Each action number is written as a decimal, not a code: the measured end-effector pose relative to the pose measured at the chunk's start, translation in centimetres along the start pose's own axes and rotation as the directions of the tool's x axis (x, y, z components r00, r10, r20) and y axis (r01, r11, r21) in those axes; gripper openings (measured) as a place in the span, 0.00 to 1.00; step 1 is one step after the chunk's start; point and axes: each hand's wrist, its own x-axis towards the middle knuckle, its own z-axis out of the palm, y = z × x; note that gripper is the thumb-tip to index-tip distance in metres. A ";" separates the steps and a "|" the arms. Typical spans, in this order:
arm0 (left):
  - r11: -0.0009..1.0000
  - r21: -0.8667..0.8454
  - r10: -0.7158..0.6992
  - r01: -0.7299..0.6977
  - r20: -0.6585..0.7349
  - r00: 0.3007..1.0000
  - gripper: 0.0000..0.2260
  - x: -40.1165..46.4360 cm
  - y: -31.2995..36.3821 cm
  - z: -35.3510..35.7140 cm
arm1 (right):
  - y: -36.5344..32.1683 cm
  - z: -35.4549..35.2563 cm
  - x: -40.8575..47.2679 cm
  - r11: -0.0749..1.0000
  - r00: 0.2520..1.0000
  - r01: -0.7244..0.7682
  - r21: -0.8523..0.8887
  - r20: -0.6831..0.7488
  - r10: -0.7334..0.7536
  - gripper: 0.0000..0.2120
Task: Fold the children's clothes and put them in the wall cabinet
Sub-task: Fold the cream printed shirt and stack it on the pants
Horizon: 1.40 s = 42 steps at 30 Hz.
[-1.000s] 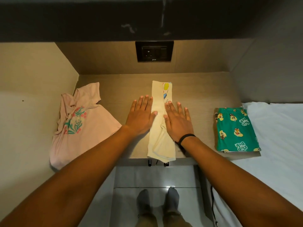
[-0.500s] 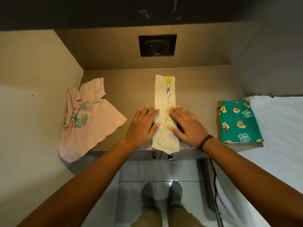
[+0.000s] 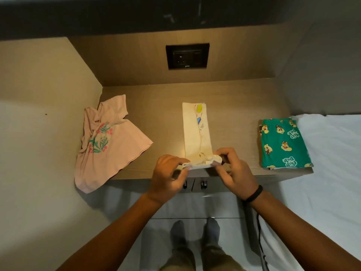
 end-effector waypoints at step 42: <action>0.767 -0.418 -0.448 0.486 0.193 0.873 0.12 13.9 15.0 19.2 | 5.6 -11.4 1.8 0.857 0.699 -0.502 0.119 -0.528 0.482 0.20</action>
